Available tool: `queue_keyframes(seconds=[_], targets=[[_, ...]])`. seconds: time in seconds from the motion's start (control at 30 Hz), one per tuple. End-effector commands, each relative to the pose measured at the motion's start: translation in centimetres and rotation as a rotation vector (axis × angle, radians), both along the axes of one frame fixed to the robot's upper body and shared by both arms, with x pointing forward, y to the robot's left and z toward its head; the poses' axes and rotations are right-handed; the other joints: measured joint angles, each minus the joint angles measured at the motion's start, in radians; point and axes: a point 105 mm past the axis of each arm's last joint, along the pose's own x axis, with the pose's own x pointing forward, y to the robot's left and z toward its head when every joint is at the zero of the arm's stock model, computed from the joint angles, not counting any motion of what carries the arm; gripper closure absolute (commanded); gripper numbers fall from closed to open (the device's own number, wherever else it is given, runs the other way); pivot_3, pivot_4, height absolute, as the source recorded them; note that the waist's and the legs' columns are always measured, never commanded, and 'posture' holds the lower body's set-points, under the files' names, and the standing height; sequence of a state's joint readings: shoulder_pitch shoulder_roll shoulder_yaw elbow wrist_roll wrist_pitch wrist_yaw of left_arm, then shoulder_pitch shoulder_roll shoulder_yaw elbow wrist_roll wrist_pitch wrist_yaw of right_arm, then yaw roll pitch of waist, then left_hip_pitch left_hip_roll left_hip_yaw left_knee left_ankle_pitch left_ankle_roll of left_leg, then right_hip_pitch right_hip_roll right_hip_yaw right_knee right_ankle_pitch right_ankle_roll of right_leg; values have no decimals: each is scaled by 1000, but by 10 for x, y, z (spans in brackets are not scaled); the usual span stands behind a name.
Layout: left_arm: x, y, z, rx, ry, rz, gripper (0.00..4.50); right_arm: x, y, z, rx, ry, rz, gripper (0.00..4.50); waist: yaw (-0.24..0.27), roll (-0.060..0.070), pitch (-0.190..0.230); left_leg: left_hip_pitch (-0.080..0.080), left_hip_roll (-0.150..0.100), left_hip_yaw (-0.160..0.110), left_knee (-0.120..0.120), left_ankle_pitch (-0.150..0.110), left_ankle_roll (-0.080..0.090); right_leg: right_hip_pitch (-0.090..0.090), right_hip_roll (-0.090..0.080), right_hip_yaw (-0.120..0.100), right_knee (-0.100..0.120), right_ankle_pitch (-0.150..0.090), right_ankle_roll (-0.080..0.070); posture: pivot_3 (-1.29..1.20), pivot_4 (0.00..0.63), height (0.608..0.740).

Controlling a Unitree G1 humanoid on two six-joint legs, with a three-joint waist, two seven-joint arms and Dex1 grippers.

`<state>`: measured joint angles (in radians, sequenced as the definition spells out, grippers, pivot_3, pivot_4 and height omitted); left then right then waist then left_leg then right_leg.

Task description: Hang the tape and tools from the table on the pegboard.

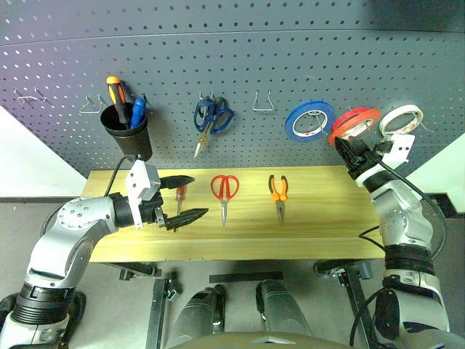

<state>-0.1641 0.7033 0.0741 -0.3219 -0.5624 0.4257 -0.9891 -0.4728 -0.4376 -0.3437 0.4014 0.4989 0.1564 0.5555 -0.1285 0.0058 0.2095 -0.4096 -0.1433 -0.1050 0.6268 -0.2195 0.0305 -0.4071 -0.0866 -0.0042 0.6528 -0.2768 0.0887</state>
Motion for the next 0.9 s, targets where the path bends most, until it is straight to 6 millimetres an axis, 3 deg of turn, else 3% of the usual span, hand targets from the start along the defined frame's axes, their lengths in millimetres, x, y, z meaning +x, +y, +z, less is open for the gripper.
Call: queue_keyframes(seconds=[0.03, 0.1, 0.63, 0.9], targets=[[0, -3, 12, -12, -64, -7, 0, 0, -2, 21, -19, -76, 1, 721, 0, 0, 0, 0, 0, 0, 0, 0, 0, 0, 0, 0, 0, 0, 0, -283, 162, 740], [0, -4, 12, -15, -66, -8, 0, 0, -2, 21, -17, -77, 1, 52, 0, 0, 0, 0, 0, 0, 1, 0, 0, 0, 0, 0, 1, 0, 0, -283, 162, 740], [-1, -1, 14, 2, -66, -12, 0, -24, 39, -3, 98, 19, 229, 52, 0, 0, 0, 0, 0, 0, 2, 0, 0, 0, 0, 0, 3, 0, 0, -279, 164, 740], [-1, 2, 15, 6, -69, 4, 0, -23, 66, -43, -5, 214, 262, 52, 1, 0, 0, 0, 0, 0, 2, 0, 0, 0, 0, 0, 3, 0, 0, -259, 176, 740]])
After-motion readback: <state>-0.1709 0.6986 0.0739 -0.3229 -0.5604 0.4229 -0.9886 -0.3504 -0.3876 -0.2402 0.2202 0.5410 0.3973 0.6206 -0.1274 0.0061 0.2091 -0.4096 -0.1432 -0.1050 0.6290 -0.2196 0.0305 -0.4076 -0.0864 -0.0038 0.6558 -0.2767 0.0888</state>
